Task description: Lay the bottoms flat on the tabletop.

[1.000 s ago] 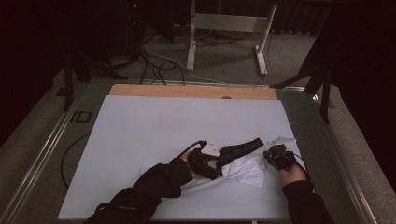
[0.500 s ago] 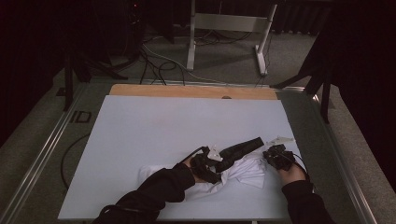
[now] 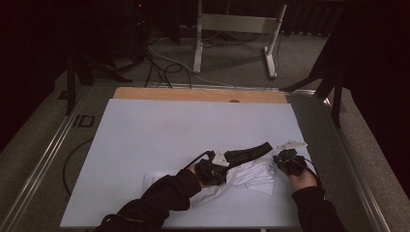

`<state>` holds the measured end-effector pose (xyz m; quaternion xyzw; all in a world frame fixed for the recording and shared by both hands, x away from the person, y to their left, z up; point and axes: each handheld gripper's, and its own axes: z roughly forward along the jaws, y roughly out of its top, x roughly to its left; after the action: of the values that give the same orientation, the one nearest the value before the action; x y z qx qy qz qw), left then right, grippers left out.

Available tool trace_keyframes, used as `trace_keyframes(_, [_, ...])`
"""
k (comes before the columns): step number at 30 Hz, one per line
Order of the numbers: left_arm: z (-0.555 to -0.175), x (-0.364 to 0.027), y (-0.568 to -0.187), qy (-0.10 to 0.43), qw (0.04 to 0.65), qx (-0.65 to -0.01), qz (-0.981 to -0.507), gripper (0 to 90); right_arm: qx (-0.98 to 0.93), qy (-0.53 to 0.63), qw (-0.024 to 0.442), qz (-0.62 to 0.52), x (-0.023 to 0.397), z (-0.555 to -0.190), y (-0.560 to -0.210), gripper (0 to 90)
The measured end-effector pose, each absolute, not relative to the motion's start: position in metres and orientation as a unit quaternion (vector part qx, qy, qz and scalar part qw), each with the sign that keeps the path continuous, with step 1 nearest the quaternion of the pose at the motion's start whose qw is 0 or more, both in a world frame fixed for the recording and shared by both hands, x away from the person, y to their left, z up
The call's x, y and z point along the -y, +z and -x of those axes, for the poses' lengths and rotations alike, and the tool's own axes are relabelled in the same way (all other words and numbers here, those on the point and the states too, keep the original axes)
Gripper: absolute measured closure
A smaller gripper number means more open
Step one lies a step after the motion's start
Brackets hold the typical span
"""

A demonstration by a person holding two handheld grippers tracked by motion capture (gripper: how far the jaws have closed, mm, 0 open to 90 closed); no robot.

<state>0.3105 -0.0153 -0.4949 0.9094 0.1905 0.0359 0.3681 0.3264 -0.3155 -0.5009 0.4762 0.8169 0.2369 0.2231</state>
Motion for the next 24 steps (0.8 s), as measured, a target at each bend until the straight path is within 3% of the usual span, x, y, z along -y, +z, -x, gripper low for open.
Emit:
trace_keyframes(4, [-0.316, -0.003, -0.481, 0.062, 0.37, -0.208, -0.903, 76.6, -0.814, 0.24, 0.231, -0.476, 0.316, -0.326, -0.497, 90.0])
trace_keyframes(5, [-0.321, -0.018, -0.473, 0.09, 0.358, -0.219, -0.903, 76.6, -0.812, 0.244, 0.233, -0.477, 0.316, -0.327, -0.495, 90.0])
trace_keyframes(12, [-0.345, -0.064, -0.451, 0.124, 0.347, -0.259, -0.893, 76.3, -0.808, 0.254, 0.238, -0.475, 0.313, -0.333, -0.49, 90.0])
trace_keyframes(16, [-0.363, -0.087, -0.445, 0.146, 0.334, -0.286, -0.886, 65.7, -0.811, 0.258, 0.239, -0.469, 0.304, -0.338, -0.487, 90.0])
trace_keyframes(17, [-0.367, -0.093, -0.444, 0.143, 0.335, -0.3, -0.882, 54.4, -0.814, 0.263, 0.236, -0.461, 0.298, -0.34, -0.485, 90.0])
trace_keyframes(18, [-0.37, -0.098, -0.445, 0.14, 0.337, -0.313, -0.877, 54.4, -0.814, 0.263, 0.236, -0.461, 0.298, -0.34, -0.485, 90.0])
trace_keyframes(20, [-0.374, -0.105, -0.448, 0.125, 0.335, -0.334, -0.872, 43.9, -0.814, 0.266, 0.239, -0.457, 0.294, -0.342, -0.485, 88.9])
trace_keyframes(21, [-0.374, -0.111, -0.45, 0.131, 0.338, -0.348, -0.865, 42.9, -0.815, 0.271, 0.239, -0.453, 0.291, -0.344, -0.484, 81.8])
trace_keyframes(24, [-0.373, -0.116, -0.452, 0.124, 0.342, -0.36, -0.859, 40.3, -0.813, 0.276, 0.243, -0.452, 0.289, -0.346, -0.481, 76.3])
